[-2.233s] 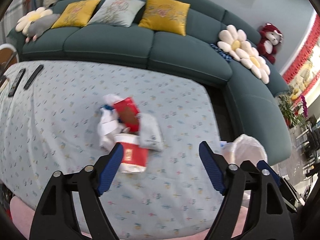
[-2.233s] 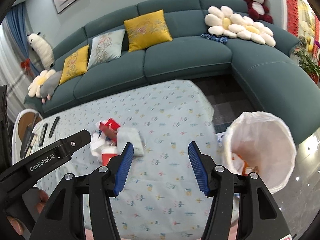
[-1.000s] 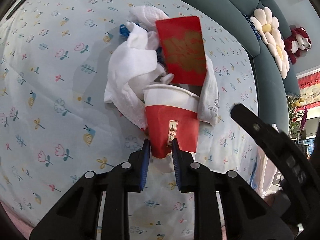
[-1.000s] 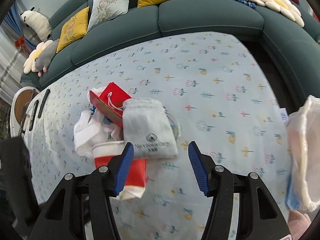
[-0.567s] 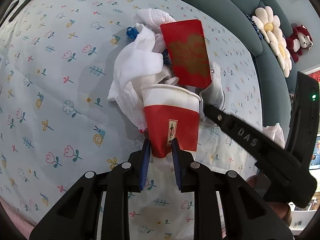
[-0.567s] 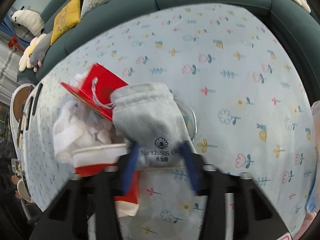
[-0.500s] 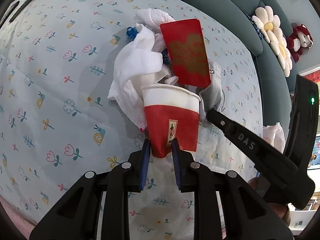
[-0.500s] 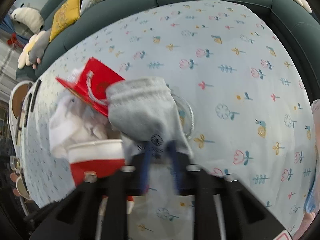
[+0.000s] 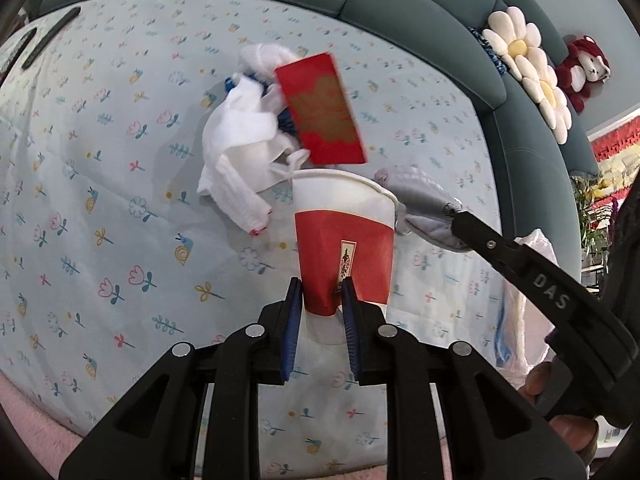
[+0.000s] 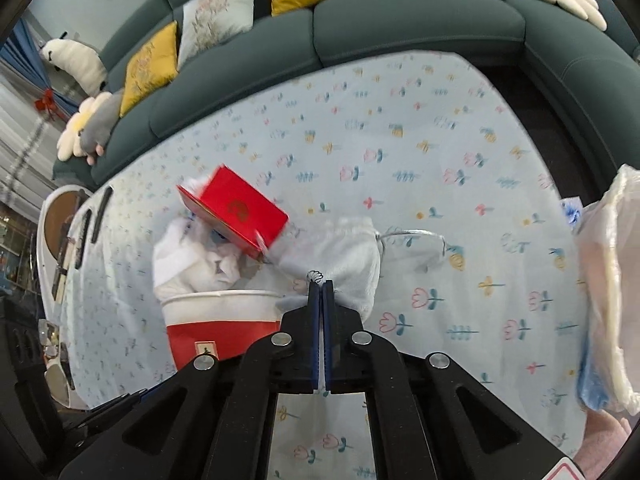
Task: Collect trash
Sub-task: 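Carry the paper cup and grey pouch with both tools over the bin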
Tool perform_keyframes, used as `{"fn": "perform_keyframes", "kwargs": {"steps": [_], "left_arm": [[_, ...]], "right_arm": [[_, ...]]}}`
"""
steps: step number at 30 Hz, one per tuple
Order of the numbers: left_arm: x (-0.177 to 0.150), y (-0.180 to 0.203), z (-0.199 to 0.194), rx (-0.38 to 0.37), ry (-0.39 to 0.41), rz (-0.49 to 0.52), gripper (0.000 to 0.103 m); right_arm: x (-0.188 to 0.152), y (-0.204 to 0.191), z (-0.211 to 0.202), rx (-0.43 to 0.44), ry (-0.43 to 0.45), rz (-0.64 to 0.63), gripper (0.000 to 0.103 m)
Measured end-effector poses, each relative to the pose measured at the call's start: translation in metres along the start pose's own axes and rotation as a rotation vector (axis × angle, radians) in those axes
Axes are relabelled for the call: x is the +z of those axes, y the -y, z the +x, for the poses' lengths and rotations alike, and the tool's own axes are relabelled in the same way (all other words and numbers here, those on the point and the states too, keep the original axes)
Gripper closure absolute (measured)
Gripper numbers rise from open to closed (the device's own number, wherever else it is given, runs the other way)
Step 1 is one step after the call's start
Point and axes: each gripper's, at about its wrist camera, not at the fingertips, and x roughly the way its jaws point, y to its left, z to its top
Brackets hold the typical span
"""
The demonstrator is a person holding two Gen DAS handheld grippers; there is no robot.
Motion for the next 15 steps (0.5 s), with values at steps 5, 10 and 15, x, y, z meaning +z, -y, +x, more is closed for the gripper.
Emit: {"fn": "perform_keyframes", "kwargs": {"steps": [5,10,15], "left_arm": [[-0.002,0.023,-0.019,-0.015,0.040,0.040,0.083],[-0.001,0.052,-0.045,-0.040,0.092,0.087,0.083],[0.004,0.094,-0.080,-0.087,0.167,0.153,0.083]], "right_arm": [[0.007,0.004,-0.037,0.004,0.072,-0.014,0.101],[0.018,0.015,-0.085,0.008,0.161,-0.006,0.101],[0.028,0.029,-0.136,0.007,0.260,0.012,0.101]]}}
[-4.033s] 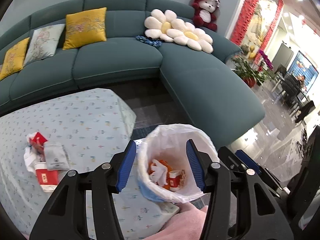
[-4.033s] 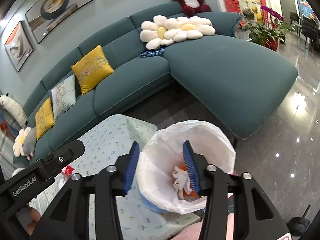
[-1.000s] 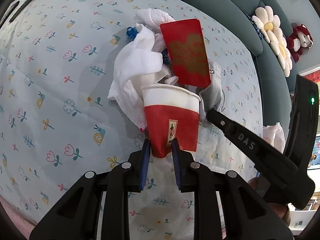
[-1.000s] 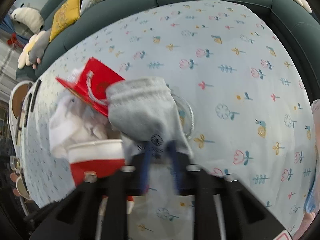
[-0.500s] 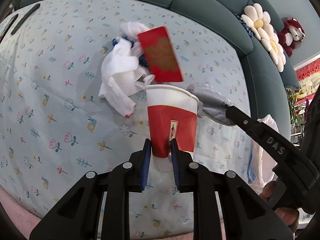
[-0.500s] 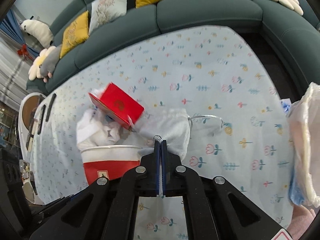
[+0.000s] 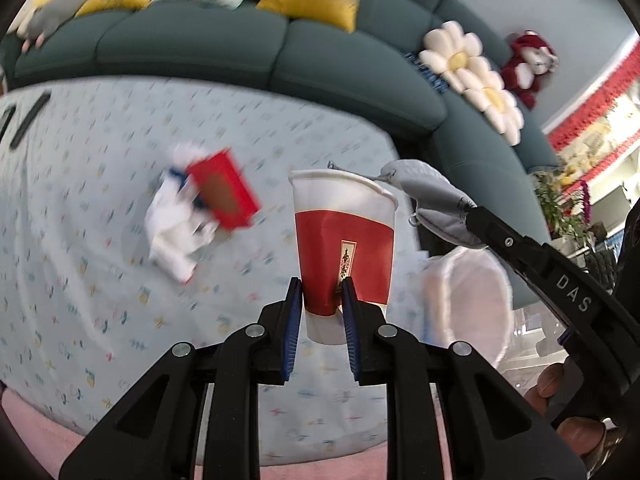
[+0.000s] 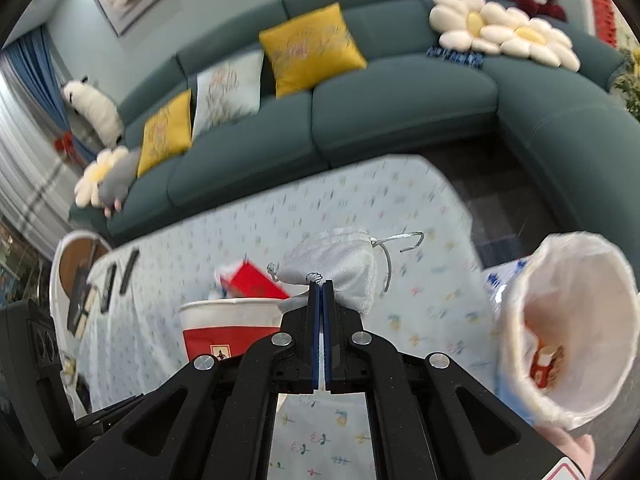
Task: Collect trash
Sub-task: 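Carry the paper cup and grey pouch with both tools over the bin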
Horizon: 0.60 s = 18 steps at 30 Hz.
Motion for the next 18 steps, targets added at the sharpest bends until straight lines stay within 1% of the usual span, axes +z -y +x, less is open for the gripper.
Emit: {"fn": "perform_keyframes", "kwargs": {"steps": [3,9,12,18], "left_arm": [[0.010,0.030,-0.017,-0.031,0.043,0.045,0.083],[0.022,0.093,-0.039,-0.090,0.103,0.135,0.083],[0.021,0.122,-0.043,-0.113,0.117,0.182,0.083],[0.012,0.179,-0.042,-0.155,0.122,0.264,0.083]], "right_arm": [[0.014,0.011,-0.033,-0.004,0.072,0.000,0.101],[0.034,0.040,-0.090,-0.021,0.182,0.016,0.101],[0.039,0.060,-0.113,-0.040,0.221,0.034,0.101],[0.044,0.102,-0.151,-0.080,0.280,0.075,0.101]]}}
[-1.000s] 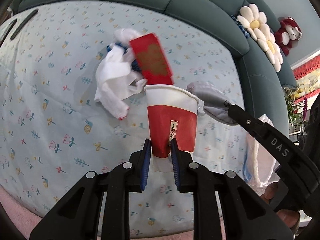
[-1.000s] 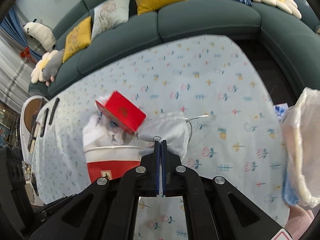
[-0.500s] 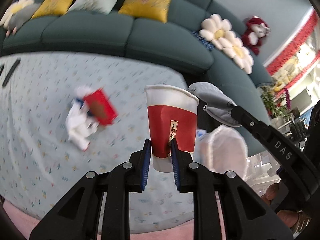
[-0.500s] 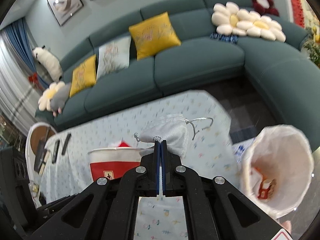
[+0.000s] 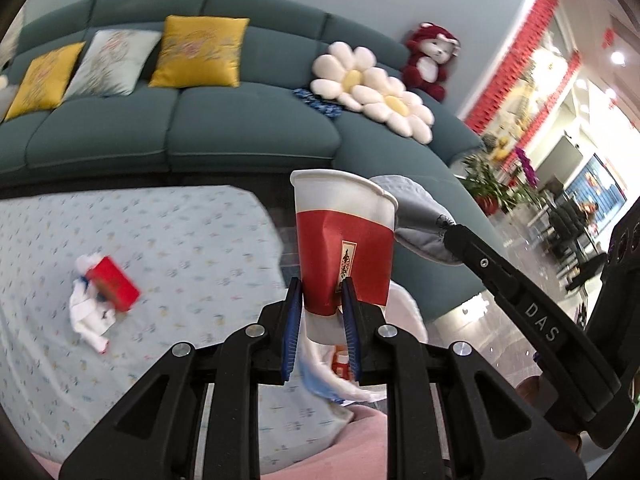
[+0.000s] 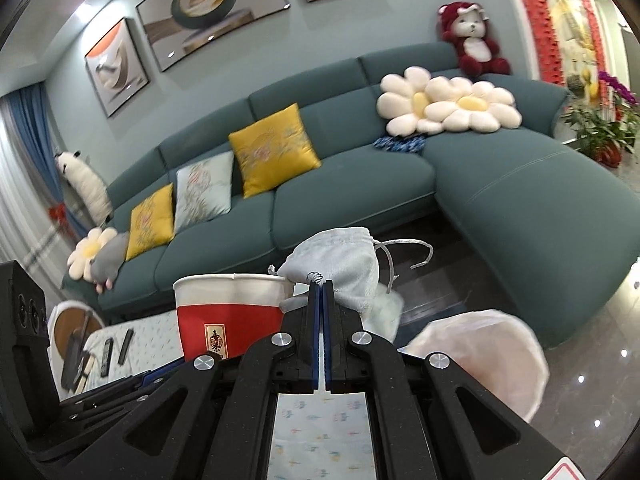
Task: Collect trash
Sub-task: 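Carry the paper cup and grey pouch with both tools over the bin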
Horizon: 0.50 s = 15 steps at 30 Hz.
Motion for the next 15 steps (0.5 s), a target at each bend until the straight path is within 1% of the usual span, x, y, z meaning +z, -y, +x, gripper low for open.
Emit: {"fn": "perform_keyframes", "kwargs": {"steps": [4,8,15], "left_arm": [[-0.002,0.031,0.007,-0.023,-0.006,0.046,0.083],[-0.006,0.055,0.022,-0.039,-0.028,0.083,0.083],[-0.020,0.073,0.055,-0.061,-0.092,0.113,0.083]], "right_arm": [[0.006,0.028,-0.016,-0.024,0.024,0.030,0.101],[0.004,0.055,-0.026,-0.051,0.035,0.062,0.101],[-0.010,0.098,-0.022,-0.087,0.008,0.126,0.101]]}}
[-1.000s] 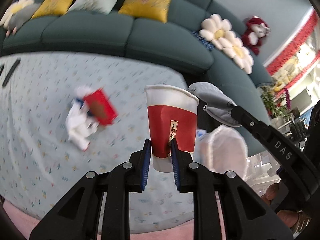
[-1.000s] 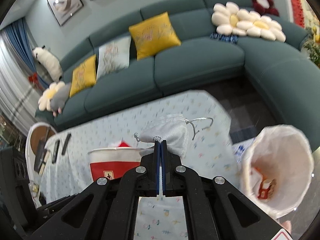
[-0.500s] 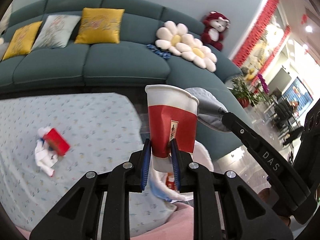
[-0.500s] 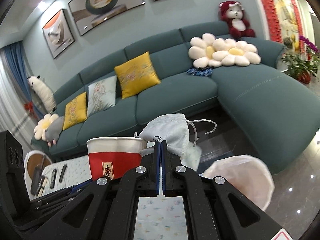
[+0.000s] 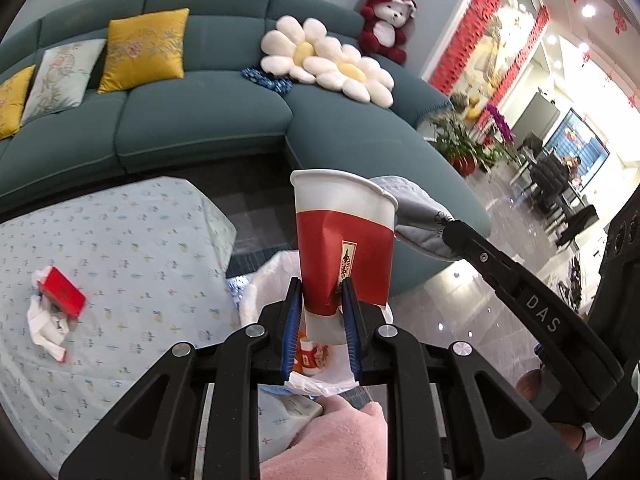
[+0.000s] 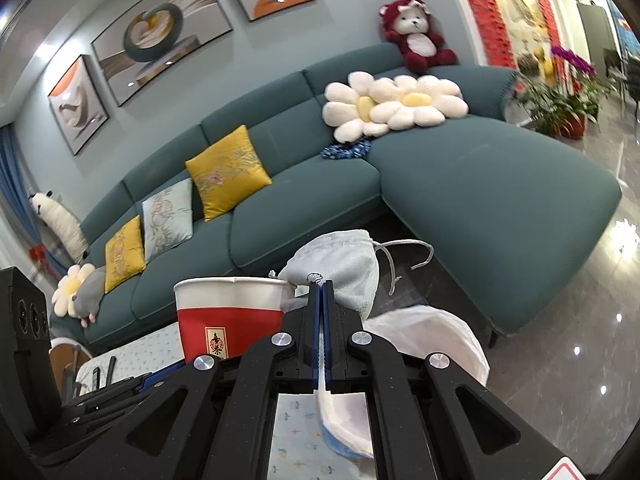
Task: Collect trash
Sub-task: 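Carry the paper cup and grey pouch with both tools over the bin, then open both tools to drop the cup and pouch into the bin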
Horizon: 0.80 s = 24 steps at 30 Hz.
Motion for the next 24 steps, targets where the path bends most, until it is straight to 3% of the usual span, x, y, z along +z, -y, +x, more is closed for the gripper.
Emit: {"fn": "perform_keyframes", "kwargs": {"steps": [11,13,14,15,16,19,24], "left_arm": [[-0.009,0.011,0.059,-0.020,-0.086,0.018,0.082],[-0.010,0.012,0.066,-0.011,-0.101,0.004,0.068],[-0.011,0.010,0.069,0.000,-0.103,-0.012,0.051],[-0.011,0.008,0.069,0.013,-0.090,-0.028,0.045],[-0.013,0.006,0.068,0.023,-0.081,-0.037,0.045],[-0.015,-0.001,0.067,0.043,-0.091,-0.057,0.040],[-0.019,-0.011,0.055,0.066,-0.072,-0.063,0.040]], "right_arm": [[-0.026,0.040,0.039,-0.063,-0.091,0.034,0.101],[-0.029,0.043,0.044,-0.098,-0.099,0.036,0.094],[-0.029,0.043,0.045,-0.112,-0.103,0.033,0.091],[-0.030,0.044,0.047,-0.122,-0.107,0.030,0.080],[-0.031,0.044,0.047,-0.130,-0.104,0.031,0.067],[-0.033,0.046,0.046,-0.136,-0.098,0.040,0.058],[-0.039,0.038,0.045,-0.134,-0.107,0.035,0.056]]}}
